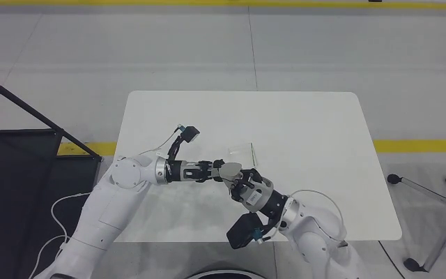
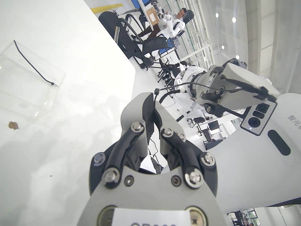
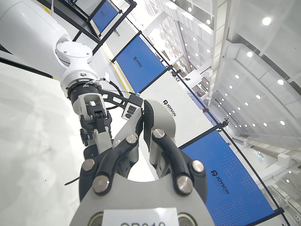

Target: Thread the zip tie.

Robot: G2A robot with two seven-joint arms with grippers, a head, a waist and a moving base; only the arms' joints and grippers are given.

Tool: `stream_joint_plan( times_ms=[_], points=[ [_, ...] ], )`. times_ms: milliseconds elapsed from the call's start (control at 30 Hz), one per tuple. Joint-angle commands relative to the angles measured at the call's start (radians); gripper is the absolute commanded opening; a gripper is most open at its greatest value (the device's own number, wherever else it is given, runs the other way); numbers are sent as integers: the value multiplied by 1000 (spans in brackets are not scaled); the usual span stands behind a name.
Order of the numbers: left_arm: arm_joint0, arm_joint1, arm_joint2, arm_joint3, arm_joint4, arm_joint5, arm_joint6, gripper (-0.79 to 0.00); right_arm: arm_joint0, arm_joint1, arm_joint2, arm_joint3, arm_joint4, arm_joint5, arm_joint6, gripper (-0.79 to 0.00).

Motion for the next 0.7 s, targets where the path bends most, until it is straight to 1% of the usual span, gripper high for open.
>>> stream_joint_plan(
  times_ms=[0,667],
  points=[
    [0,0,0,0,0,0,0,-785,2,0,-2,1,0,0,1,-785],
    [0,0,0,0,0,0,0,-785,6,7,-12,3,1,9,-1,-785]
  ],
)
